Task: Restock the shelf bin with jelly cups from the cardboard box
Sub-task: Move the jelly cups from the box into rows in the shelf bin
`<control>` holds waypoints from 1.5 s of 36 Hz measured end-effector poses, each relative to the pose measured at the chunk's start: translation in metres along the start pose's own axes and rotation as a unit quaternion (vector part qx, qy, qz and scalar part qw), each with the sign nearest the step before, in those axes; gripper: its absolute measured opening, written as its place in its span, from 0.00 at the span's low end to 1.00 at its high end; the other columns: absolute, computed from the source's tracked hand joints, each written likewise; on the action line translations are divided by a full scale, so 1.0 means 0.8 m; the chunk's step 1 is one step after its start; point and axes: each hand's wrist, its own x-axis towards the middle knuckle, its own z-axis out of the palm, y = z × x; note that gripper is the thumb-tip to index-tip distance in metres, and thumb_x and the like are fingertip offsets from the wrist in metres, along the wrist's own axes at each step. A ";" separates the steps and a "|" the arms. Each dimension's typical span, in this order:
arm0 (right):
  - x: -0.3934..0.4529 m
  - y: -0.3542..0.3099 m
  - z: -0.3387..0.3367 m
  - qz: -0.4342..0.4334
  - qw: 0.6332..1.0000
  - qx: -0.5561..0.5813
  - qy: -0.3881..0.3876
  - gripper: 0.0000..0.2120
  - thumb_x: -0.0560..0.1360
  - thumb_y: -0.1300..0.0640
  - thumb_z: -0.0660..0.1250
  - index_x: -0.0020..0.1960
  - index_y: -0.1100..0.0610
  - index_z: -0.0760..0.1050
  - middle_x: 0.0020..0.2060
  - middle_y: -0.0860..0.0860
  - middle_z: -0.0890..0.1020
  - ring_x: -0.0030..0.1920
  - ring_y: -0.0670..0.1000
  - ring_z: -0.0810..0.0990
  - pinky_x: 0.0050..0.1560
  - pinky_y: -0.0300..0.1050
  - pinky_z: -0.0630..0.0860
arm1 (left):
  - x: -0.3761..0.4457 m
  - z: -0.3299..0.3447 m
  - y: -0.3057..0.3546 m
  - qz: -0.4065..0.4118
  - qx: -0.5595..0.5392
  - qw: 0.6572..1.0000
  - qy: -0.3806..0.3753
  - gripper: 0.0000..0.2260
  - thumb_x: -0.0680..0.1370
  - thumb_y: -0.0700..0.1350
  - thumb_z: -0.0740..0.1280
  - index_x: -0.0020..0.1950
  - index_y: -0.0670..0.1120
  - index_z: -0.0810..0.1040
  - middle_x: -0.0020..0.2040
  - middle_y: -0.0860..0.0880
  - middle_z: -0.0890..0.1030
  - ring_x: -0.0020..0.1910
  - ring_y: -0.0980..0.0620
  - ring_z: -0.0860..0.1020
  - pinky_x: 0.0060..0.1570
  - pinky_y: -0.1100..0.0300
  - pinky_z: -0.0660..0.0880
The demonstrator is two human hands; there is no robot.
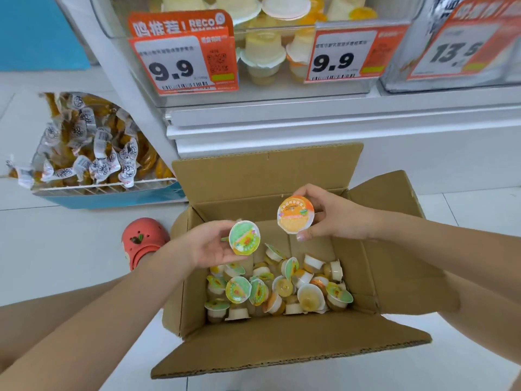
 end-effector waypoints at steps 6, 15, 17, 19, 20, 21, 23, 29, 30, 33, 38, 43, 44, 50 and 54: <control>-0.003 0.009 0.013 0.009 1.000 0.010 0.008 0.27 0.65 0.63 0.78 0.58 0.52 0.68 0.52 0.45 0.80 0.54 0.47 0.80 0.57 0.42 0.77 | 0.025 -0.012 -0.032 -0.004 0.050 0.996 0.077 0.10 0.79 0.44 0.64 0.57 0.41 0.74 0.50 0.41 0.79 0.46 0.44 0.80 0.44 0.50 0.80; 0.028 0.049 0.034 0.061 0.997 0.035 -0.001 0.26 0.67 0.62 0.77 0.59 0.49 0.68 0.54 0.47 0.79 0.53 0.53 0.81 0.57 0.48 0.78 | 0.094 -0.055 -0.089 0.055 0.399 0.858 0.318 0.13 0.78 0.39 0.61 0.61 0.34 0.72 0.60 0.37 0.76 0.61 0.40 0.74 0.54 0.56 0.70; 0.037 0.057 0.040 0.073 0.996 0.045 -0.007 0.26 0.67 0.62 0.77 0.58 0.49 0.68 0.54 0.47 0.79 0.53 0.51 0.81 0.57 0.48 0.78 | 0.109 -0.053 -0.097 0.066 0.408 0.844 0.341 0.15 0.78 0.38 0.60 0.63 0.34 0.67 0.64 0.36 0.72 0.64 0.39 0.71 0.59 0.54 0.67; 0.047 0.067 0.044 0.082 0.996 0.044 -0.008 0.27 0.66 0.61 0.77 0.58 0.48 0.68 0.54 0.47 0.80 0.53 0.50 0.81 0.58 0.50 0.78 | 0.127 -0.056 -0.102 0.075 0.417 0.836 0.348 0.16 0.77 0.37 0.60 0.64 0.34 0.66 0.64 0.35 0.71 0.64 0.38 0.70 0.61 0.52 0.66; 0.051 0.072 0.045 0.086 0.995 0.045 -0.008 0.27 0.66 0.61 0.77 0.58 0.48 0.68 0.54 0.47 0.80 0.53 0.50 0.81 0.59 0.50 0.77 | 0.135 -0.058 -0.102 0.084 0.431 0.826 0.353 0.15 0.77 0.36 0.59 0.64 0.34 0.66 0.63 0.35 0.72 0.64 0.38 0.71 0.61 0.52 0.67; 0.055 0.076 0.047 0.088 0.995 0.049 -0.009 0.27 0.66 0.60 0.78 0.57 0.47 0.68 0.54 0.47 0.80 0.53 0.51 0.82 0.60 0.51 0.77 | 0.143 -0.061 -0.103 0.093 0.450 0.811 0.361 0.14 0.78 0.37 0.59 0.63 0.34 0.68 0.62 0.35 0.73 0.62 0.38 0.72 0.61 0.52 0.67; 0.061 0.083 0.049 0.093 0.994 0.059 -0.011 0.27 0.66 0.61 0.78 0.57 0.46 0.68 0.54 0.47 0.80 0.53 0.51 0.82 0.60 0.51 0.77 | 0.156 -0.068 -0.103 0.111 0.485 0.787 0.366 0.12 0.78 0.37 0.59 0.60 0.35 0.71 0.59 0.36 0.76 0.59 0.39 0.74 0.57 0.53 0.70; 0.073 0.095 0.052 0.106 0.991 0.087 -0.011 0.27 0.66 0.63 0.77 0.58 0.47 0.68 0.55 0.49 0.80 0.54 0.50 0.81 0.59 0.47 0.77 | 0.171 -0.078 -0.100 0.071 0.612 0.721 0.316 0.09 0.76 0.36 0.61 0.55 0.38 0.75 0.52 0.41 0.81 0.51 0.44 0.80 0.46 0.55 0.77; 0.073 0.096 0.052 0.107 0.990 0.089 -0.008 0.27 0.67 0.64 0.77 0.58 0.48 0.68 0.55 0.49 0.80 0.54 0.50 0.81 0.59 0.47 0.77 | 0.171 -0.078 -0.102 0.074 0.619 0.714 0.320 0.08 0.76 0.37 0.61 0.55 0.38 0.74 0.51 0.42 0.81 0.50 0.43 0.80 0.45 0.54 0.77; 0.073 0.094 0.050 0.108 0.989 0.104 0.008 0.27 0.67 0.65 0.76 0.60 0.52 0.68 0.57 0.51 0.79 0.55 0.51 0.81 0.59 0.45 0.77 | 0.168 -0.073 -0.106 0.093 0.646 0.689 0.316 0.11 0.76 0.43 0.63 0.57 0.39 0.73 0.48 0.43 0.81 0.48 0.43 0.81 0.41 0.54 0.77; 0.063 0.082 0.041 0.088 0.990 0.107 0.020 0.26 0.67 0.66 0.76 0.59 0.54 0.69 0.56 0.52 0.79 0.52 0.46 0.80 0.50 0.38 0.78 | 0.137 -0.063 -0.084 0.131 0.625 0.712 0.291 0.18 0.71 0.51 0.70 0.54 0.42 0.73 0.48 0.44 0.80 0.49 0.43 0.80 0.40 0.57 0.73; 0.042 0.056 0.031 0.063 0.996 0.070 0.011 0.26 0.66 0.65 0.76 0.57 0.51 0.69 0.55 0.52 0.79 0.51 0.51 0.82 0.50 0.44 0.80 | 0.070 -0.040 -0.026 0.221 0.410 0.858 0.218 0.19 0.59 0.53 0.73 0.43 0.46 0.71 0.38 0.49 0.78 0.40 0.49 0.76 0.37 0.56 0.74; 0.037 0.048 0.028 0.054 0.997 0.058 0.010 0.26 0.66 0.65 0.76 0.57 0.50 0.69 0.55 0.51 0.79 0.52 0.51 0.82 0.52 0.46 0.80 | 0.050 -0.033 -0.014 0.222 0.357 0.895 0.151 0.20 0.57 0.52 0.72 0.43 0.46 0.71 0.39 0.48 0.78 0.40 0.51 0.77 0.43 0.54 0.77; -0.012 -0.031 0.009 -0.016 1.000 0.002 0.025 0.27 0.66 0.66 0.76 0.59 0.53 0.68 0.53 0.48 0.80 0.52 0.48 0.81 0.58 0.47 0.77 | -0.064 0.015 0.035 0.205 0.216 0.933 -0.201 0.21 0.65 0.29 0.62 0.56 0.43 0.71 0.49 0.49 0.77 0.46 0.54 0.77 0.48 0.61 0.76; -0.057 -0.089 -0.001 -0.077 0.996 -0.019 0.040 0.27 0.66 0.64 0.76 0.59 0.51 0.68 0.53 0.44 0.80 0.52 0.52 0.82 0.52 0.62 0.77 | -0.128 0.050 0.046 0.245 0.245 0.907 -0.239 0.24 0.64 0.26 0.59 0.58 0.42 0.70 0.47 0.48 0.77 0.41 0.55 0.78 0.38 0.66 0.76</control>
